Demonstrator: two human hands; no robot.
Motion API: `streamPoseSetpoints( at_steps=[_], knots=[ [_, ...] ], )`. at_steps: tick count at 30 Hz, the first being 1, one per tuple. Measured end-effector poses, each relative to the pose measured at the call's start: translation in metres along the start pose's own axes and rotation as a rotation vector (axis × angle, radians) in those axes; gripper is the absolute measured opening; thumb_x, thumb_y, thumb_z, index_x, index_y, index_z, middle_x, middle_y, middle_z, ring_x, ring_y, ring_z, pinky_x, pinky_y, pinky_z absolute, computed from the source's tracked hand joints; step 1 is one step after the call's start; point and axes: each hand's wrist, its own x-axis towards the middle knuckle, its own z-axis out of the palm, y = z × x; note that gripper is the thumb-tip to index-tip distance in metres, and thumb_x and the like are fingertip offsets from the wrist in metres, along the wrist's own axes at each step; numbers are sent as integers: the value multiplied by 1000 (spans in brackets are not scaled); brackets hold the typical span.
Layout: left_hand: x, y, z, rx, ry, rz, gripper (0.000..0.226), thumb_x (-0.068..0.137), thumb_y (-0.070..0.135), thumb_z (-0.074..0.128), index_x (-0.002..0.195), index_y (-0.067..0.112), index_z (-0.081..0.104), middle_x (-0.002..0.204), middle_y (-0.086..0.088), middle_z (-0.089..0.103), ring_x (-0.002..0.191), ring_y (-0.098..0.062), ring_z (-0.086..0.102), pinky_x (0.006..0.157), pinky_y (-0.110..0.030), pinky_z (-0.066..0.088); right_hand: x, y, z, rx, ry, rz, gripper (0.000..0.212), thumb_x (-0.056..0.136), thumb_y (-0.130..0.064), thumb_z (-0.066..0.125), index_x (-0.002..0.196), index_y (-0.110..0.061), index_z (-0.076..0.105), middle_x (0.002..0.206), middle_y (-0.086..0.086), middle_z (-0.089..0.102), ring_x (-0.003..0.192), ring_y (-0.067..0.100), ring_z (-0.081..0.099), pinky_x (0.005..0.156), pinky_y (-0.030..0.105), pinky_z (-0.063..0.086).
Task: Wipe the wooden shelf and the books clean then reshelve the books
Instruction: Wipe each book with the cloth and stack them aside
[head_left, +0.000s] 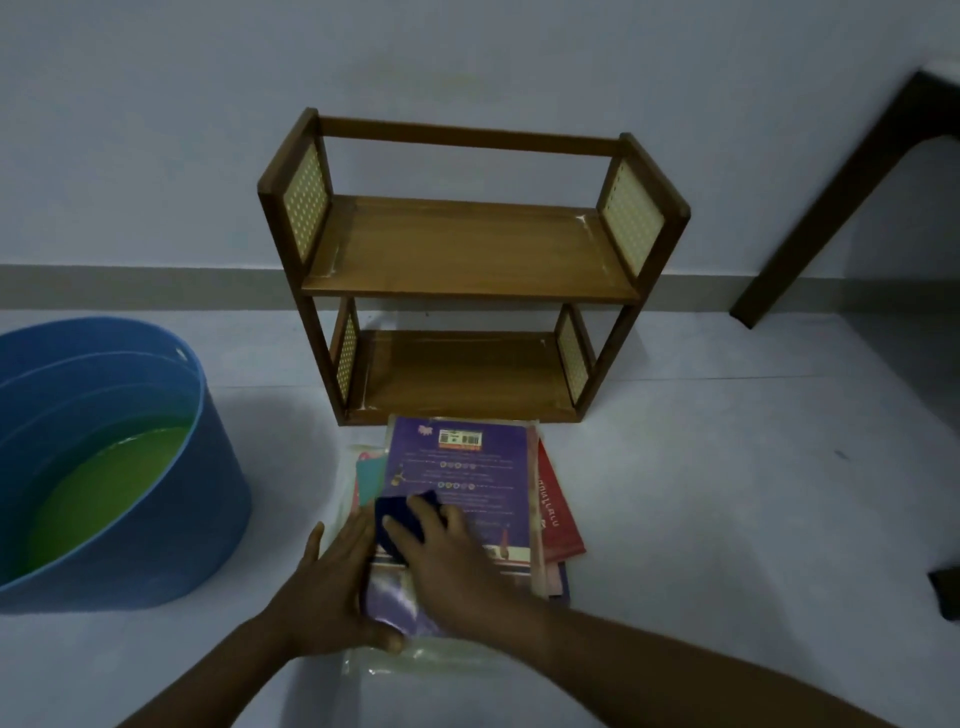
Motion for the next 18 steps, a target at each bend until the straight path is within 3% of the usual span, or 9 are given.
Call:
streamPoseSetpoints(
  at_steps=[3,5,7,11,13,14,16,18],
  knots=[
    [-3,4,-2,36,-21,-19,139,55,91,55,144,26,-29,156,11,-20,143,-9,-20,115,-46,-13,-7,54,-23,75,89,173,59,93,-21,52,145,-32,27,156,1,20,138,33,23,110,49,33],
    [-4,6,-5,62,-33,-27,140,55,92,54,141,23,-32,153,11,-24,142,-10,-22,114,-45,-15,-14,80,-37,151,124,380,57,93,-28,51,145,-33,27,155,0,21,139,29,21,111,45,31],
    [-4,8,-5,74,-46,-28,141,54,93,52,142,21,-32,153,11,-25,142,-10,-23,114,-45,-17,-25,74,-39,185,79,443,62,92,-30,52,147,-31,24,157,4,18,141,32,18,114,46,27],
    [-2,2,-4,74,-51,-27,141,54,93,52,146,21,-27,158,8,-20,145,-11,-21,116,-46,-15,-51,9,-10,19,61,118,62,87,-26,59,143,-29,33,155,8,23,132,42,37,99,57,41],
    [-2,4,-3,93,-59,-18,141,55,93,52,142,19,-31,155,9,-25,144,-12,-23,115,-45,-15,-57,-7,-3,46,-52,-6,56,89,-19,52,141,-29,34,156,4,18,134,42,29,98,64,36],
    [-3,5,-3,98,-65,-16,141,55,92,52,140,20,-34,152,11,-27,143,-11,-24,115,-44,-16,-59,-7,-3,33,-80,-69,54,89,-18,50,140,-30,35,156,3,20,134,39,29,101,62,35],
    [-3,5,-2,93,-57,-17,140,55,92,53,139,22,-35,151,12,-27,142,-10,-24,114,-43,-17,-57,11,-1,-23,99,-149,56,79,-22,61,131,-33,44,146,2,42,118,33,51,94,48,49],
    [-3,2,-5,100,-71,-12,140,55,91,55,138,23,-35,151,10,-29,143,-12,-25,112,-41,-21,-57,43,-2,19,151,-25,64,67,-24,72,125,-36,49,135,-1,54,105,26,61,84,37,56]
  ],
)
